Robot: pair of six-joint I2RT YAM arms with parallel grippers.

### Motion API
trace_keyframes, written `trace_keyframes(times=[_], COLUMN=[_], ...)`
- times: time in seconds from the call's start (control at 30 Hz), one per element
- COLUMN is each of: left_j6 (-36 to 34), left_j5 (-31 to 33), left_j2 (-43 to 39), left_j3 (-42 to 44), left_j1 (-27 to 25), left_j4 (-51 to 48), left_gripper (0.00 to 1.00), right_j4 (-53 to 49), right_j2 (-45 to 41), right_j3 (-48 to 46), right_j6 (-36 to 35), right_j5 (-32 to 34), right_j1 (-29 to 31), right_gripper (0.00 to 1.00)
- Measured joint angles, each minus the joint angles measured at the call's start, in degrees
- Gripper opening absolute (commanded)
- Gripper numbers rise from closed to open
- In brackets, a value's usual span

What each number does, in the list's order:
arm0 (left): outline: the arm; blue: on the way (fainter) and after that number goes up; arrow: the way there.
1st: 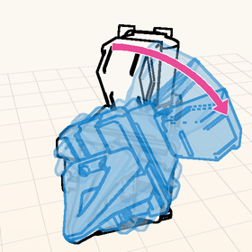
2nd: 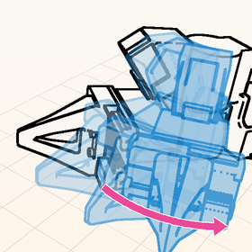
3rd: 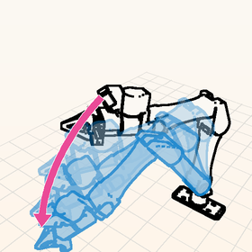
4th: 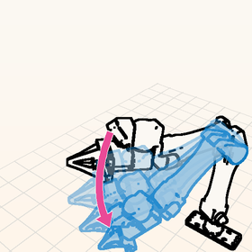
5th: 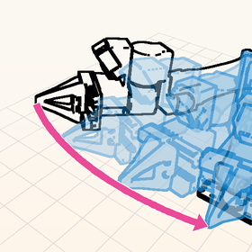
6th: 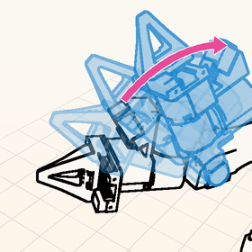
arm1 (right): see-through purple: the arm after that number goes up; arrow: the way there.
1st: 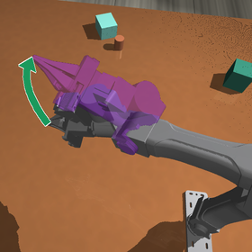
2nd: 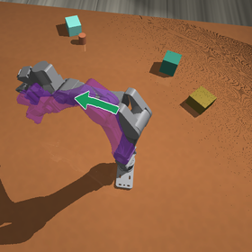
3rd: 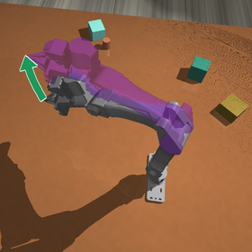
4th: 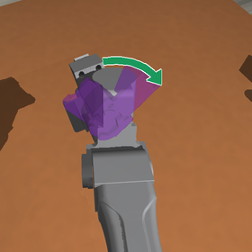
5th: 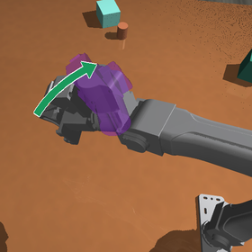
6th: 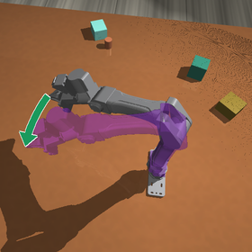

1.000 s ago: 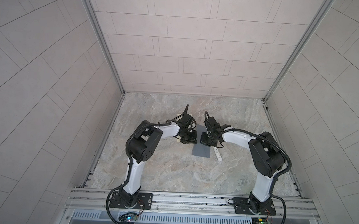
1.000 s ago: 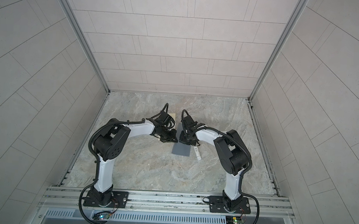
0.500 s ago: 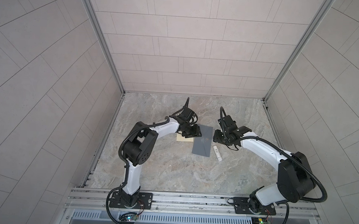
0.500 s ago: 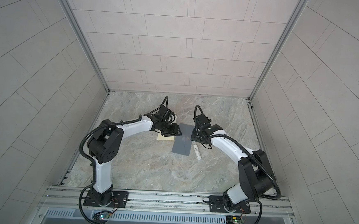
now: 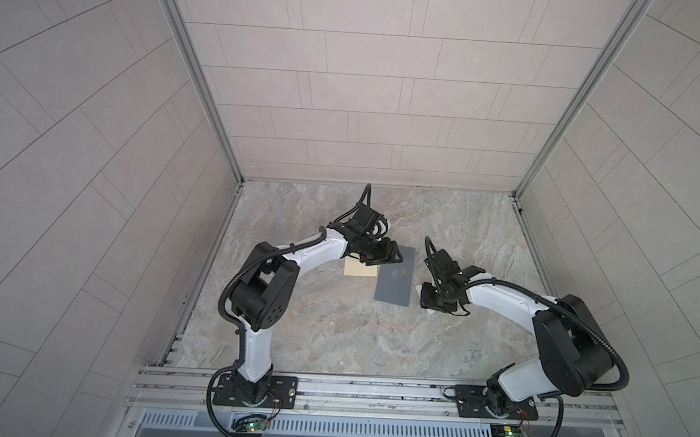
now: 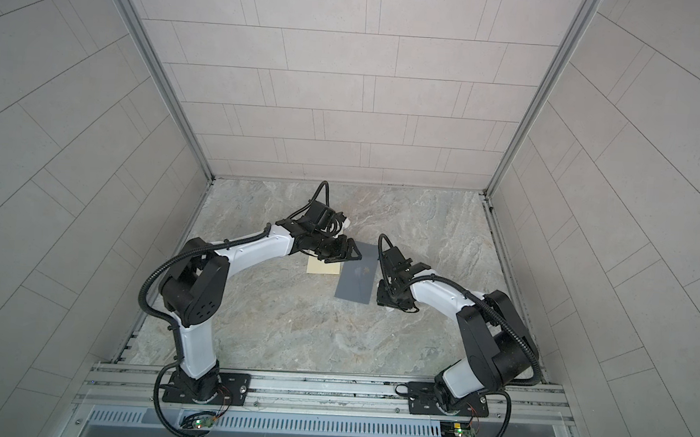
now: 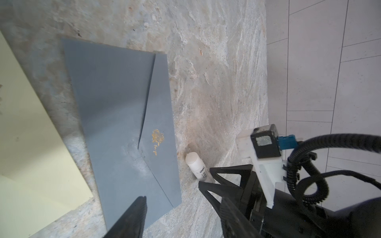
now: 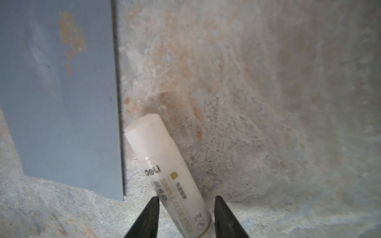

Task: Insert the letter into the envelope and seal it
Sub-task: 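Grasp the white glue stick beside the envelope with the right gripper, then lift the glue stick toward the white cap held in the left gripper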

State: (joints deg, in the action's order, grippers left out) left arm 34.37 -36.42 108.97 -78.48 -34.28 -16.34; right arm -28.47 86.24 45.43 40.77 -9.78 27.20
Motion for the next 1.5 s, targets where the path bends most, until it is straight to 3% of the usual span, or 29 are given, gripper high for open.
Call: trace_keyframes(times=[0.1,0.17,0.27,0.5,0.7,0.9,1.2,1.37,1.5], left_j6=[-0.8,-1.4,-2.4,-4.9,-5.9,-5.7,-4.5,-2.8,0.5], left_j5=[-1.1,-1.9,-3.1,-7.5,-10.6,-11.3,-11.4,-10.6,-10.3], left_j2=[0.3,0.9,2.0,2.5,2.5,2.2,1.5,0.6,-0.7], left_j3=[-0.1,-0.4,-1.0,-1.6,-2.0,-1.9,-1.7,-1.4,0.3], left_j1=[-0.2,-0.2,-0.2,-0.2,-0.2,0.0,0.5,0.6,1.0], left_j4=[-0.5,-1.5,-2.9,-6.2,-6.7,-6.0,-4.6,-4.1,-1.0], left_gripper=[0.64,0.64,0.64,0.76,0.77,0.54,0.00,0.00,0.00], right_j4=[0.5,1.4,2.4,6.6,13.4,17.0,19.0,18.0,18.8], right_j2=[0.3,0.7,0.8,-3.5,-6.4,-5.5,-3.3,-3.0,-3.0], right_j3=[-0.5,-0.5,-0.3,-0.5,2.0,4.0,5.2,6.3,6.4], right_j6=[0.2,0.2,0.8,1.3,1.4,2.1,3.3,3.0,3.2], right_j5=[-0.3,-0.4,-0.5,-3.3,-10.2,-15.4,-19.8,-19.9,-19.9], right_j1=[1.0,1.9,2.6,2.6,2.6,2.6,2.6,2.6,2.5], right_gripper=[0.36,0.22,0.10,0.06,0.05,0.04,0.07,0.31,0.35])
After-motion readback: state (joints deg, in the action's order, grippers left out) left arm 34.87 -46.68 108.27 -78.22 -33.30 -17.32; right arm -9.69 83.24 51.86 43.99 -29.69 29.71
